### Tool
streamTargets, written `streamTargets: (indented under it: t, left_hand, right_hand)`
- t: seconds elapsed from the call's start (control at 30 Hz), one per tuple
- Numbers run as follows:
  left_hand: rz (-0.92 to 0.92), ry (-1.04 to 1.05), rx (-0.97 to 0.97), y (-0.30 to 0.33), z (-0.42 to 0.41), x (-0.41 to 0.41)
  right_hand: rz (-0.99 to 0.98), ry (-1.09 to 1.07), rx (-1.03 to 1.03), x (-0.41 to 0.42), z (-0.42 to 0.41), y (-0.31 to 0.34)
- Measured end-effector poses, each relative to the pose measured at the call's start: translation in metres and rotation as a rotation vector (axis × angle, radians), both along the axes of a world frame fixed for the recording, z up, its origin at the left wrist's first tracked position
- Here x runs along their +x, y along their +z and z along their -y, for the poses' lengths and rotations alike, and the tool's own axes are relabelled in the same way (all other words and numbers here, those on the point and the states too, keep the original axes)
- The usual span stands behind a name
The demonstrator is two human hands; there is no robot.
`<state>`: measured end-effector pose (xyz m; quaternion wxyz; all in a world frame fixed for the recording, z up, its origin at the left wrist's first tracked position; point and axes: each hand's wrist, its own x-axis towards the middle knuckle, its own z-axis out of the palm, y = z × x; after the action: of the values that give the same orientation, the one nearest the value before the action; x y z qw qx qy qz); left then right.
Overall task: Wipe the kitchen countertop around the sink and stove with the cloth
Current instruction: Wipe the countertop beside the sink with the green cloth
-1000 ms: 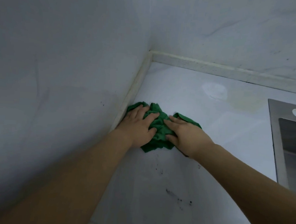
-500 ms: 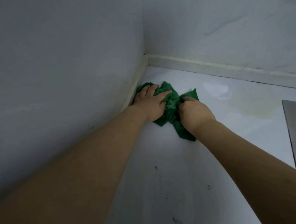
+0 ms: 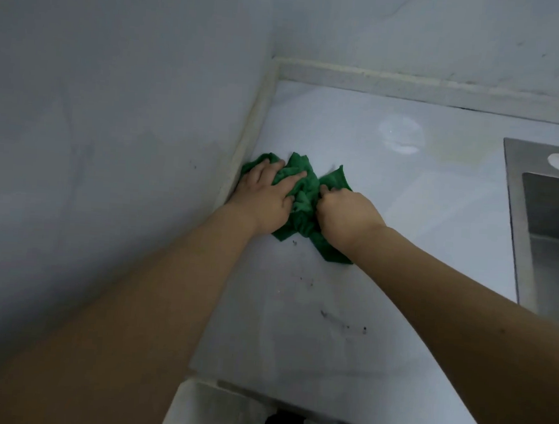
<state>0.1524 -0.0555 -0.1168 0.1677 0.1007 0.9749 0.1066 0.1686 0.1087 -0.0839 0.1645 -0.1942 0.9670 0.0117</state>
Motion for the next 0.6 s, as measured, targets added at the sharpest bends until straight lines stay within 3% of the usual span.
streamTargets:
  t: [0.33,0.6]
  left_hand:
    - [-0.011,0.038,-0.014,-0.002,0.011,0.115]
    - [0.082,0.038,-0.049,0.003,0.02,0.198]
  right_hand:
    - [0.095,0.063,0.016,0.104,0.009,0.01]
    - [0.233,0.055,-0.023,0.181,0.014,0.014]
